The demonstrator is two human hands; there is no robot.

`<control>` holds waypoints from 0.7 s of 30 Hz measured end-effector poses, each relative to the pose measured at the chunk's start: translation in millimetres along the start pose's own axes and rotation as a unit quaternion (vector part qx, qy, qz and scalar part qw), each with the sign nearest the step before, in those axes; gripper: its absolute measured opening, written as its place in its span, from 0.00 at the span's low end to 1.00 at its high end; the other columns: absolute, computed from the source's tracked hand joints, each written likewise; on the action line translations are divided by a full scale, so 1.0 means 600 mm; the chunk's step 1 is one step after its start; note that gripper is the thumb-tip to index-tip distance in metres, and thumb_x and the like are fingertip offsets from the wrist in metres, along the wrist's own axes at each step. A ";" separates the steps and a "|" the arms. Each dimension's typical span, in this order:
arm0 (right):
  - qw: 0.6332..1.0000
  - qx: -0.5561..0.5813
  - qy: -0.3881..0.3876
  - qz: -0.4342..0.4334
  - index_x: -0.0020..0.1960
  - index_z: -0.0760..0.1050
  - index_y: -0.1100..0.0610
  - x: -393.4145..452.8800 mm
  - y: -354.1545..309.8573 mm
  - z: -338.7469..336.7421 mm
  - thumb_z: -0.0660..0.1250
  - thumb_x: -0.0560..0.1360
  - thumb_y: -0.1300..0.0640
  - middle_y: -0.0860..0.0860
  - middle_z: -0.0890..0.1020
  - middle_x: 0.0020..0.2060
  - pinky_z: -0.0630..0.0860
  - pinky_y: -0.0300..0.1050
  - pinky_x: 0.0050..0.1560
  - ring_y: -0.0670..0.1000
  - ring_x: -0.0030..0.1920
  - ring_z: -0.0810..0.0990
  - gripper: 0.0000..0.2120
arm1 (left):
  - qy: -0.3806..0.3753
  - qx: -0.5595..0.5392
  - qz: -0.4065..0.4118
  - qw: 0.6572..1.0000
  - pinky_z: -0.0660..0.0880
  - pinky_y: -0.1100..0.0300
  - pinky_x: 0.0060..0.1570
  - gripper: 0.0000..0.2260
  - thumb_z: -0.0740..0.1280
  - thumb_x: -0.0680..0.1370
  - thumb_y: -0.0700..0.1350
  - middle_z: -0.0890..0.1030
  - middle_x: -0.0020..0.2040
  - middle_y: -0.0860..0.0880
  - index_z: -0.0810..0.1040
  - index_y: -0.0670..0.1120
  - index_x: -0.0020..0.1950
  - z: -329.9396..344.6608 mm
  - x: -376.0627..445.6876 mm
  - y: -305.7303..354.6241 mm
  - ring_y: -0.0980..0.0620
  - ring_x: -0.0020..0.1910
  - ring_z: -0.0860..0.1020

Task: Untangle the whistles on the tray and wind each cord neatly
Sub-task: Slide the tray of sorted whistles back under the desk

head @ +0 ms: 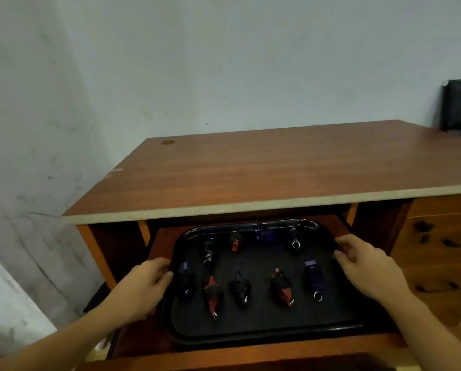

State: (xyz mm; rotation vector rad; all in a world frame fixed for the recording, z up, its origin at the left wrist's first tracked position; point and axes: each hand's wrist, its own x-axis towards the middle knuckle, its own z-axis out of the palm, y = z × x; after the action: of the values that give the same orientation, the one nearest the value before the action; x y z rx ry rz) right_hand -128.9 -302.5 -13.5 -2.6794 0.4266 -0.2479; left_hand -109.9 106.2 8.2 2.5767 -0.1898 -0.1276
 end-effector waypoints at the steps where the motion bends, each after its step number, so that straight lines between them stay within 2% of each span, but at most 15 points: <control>1: 1.000 0.006 0.007 0.001 0.69 0.69 0.43 0.005 0.002 0.005 0.63 0.80 0.43 0.48 0.81 0.52 0.78 0.45 0.46 0.52 0.51 0.83 0.18 | 0.011 0.043 0.007 0.999 0.79 0.57 0.32 0.09 0.59 0.84 0.51 0.83 0.49 0.52 0.73 0.51 0.61 -0.003 0.003 0.001 0.53 0.33 0.81; 2: 1.000 0.014 0.017 0.000 0.68 0.69 0.43 0.011 0.003 0.007 0.63 0.80 0.42 0.46 0.79 0.49 0.78 0.45 0.44 0.51 0.49 0.82 0.18 | 0.039 0.101 0.027 0.994 0.79 0.57 0.40 0.14 0.58 0.83 0.56 0.81 0.52 0.55 0.72 0.53 0.65 -0.008 0.006 0.003 0.55 0.40 0.81; 4: 0.998 0.026 0.061 -0.017 0.67 0.72 0.46 0.020 0.006 0.012 0.64 0.79 0.43 0.45 0.75 0.49 0.77 0.45 0.45 0.49 0.48 0.79 0.19 | 0.098 0.174 0.115 0.973 0.75 0.62 0.52 0.25 0.55 0.79 0.67 0.72 0.58 0.61 0.68 0.56 0.71 -0.013 -0.001 0.012 0.59 0.55 0.75; 5: 0.995 0.021 0.092 -0.037 0.67 0.73 0.48 0.023 0.008 0.011 0.64 0.78 0.43 0.46 0.75 0.50 0.76 0.46 0.46 0.50 0.51 0.77 0.20 | 0.094 0.187 0.167 0.964 0.73 0.62 0.57 0.29 0.52 0.78 0.70 0.69 0.59 0.62 0.66 0.57 0.73 -0.016 -0.010 0.024 0.61 0.59 0.70; 7: 0.985 0.023 0.140 -0.095 0.66 0.75 0.50 0.018 -0.004 -0.004 0.66 0.76 0.42 0.46 0.75 0.53 0.74 0.45 0.50 0.51 0.56 0.74 0.21 | 0.040 0.208 0.257 0.943 0.66 0.59 0.66 0.33 0.51 0.75 0.75 0.63 0.64 0.64 0.60 0.62 0.76 -0.023 -0.029 0.055 0.63 0.65 0.60; 9: 0.978 0.040 0.102 -0.175 0.66 0.74 0.45 -0.006 -0.030 -0.023 0.67 0.73 0.37 0.42 0.73 0.56 0.68 0.40 0.54 0.47 0.59 0.68 0.24 | -0.047 0.237 0.299 0.923 0.54 0.57 0.72 0.37 0.53 0.72 0.78 0.56 0.70 0.63 0.50 0.66 0.78 -0.016 -0.044 0.078 0.63 0.71 0.50; 12: 0.951 0.034 -0.067 -0.299 0.70 0.66 0.35 -0.054 -0.084 -0.056 0.66 0.69 0.28 0.34 0.64 0.63 0.64 0.32 0.63 0.40 0.68 0.57 0.32 | -0.104 0.281 0.342 0.891 0.44 0.57 0.73 0.41 0.56 0.71 0.78 0.49 0.73 0.62 0.41 0.67 0.78 0.000 -0.047 0.096 0.61 0.73 0.43; 15: 0.910 0.014 -0.227 -0.347 0.73 0.53 0.27 -0.093 -0.124 -0.064 0.70 0.65 0.27 0.31 0.50 0.71 0.55 0.44 0.72 0.39 0.74 0.44 0.42 | -0.112 0.275 0.340 0.892 0.41 0.54 0.75 0.45 0.60 0.70 0.78 0.48 0.74 0.61 0.39 0.65 0.78 0.008 -0.039 0.096 0.60 0.75 0.40; 17: 0.895 -0.035 -0.248 -0.368 0.74 0.45 0.27 -0.098 -0.137 -0.058 0.72 0.64 0.28 0.32 0.43 0.74 0.47 0.49 0.75 0.40 0.75 0.39 0.49 | -0.100 0.273 0.337 0.896 0.36 0.53 0.75 0.48 0.61 0.68 0.78 0.46 0.75 0.60 0.37 0.65 0.77 0.008 -0.033 0.098 0.62 0.74 0.37; 19: 0.888 -0.095 -0.219 -0.392 0.77 0.38 0.31 -0.089 -0.144 -0.047 0.71 0.64 0.27 0.36 0.38 0.76 0.37 0.50 0.76 0.41 0.75 0.32 0.54 | -0.078 0.280 0.338 0.895 0.33 0.51 0.75 0.50 0.60 0.67 0.80 0.44 0.76 0.58 0.35 0.64 0.78 0.006 -0.026 0.097 0.59 0.76 0.35; 21: 0.887 -0.132 -0.175 -0.406 0.78 0.34 0.35 -0.076 -0.150 -0.039 0.70 0.63 0.25 0.40 0.36 0.78 0.32 0.53 0.76 0.45 0.76 0.28 0.59 | -0.054 0.300 0.339 0.890 0.32 0.48 0.75 0.52 0.58 0.66 0.81 0.42 0.78 0.56 0.35 0.63 0.78 0.005 -0.017 0.097 0.55 0.78 0.34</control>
State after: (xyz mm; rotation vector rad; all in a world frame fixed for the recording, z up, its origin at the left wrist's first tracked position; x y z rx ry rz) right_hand -153.6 -217.9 40.8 -2.9248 -0.8522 0.0778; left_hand -126.8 57.3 37.4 2.9111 -1.3369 0.0631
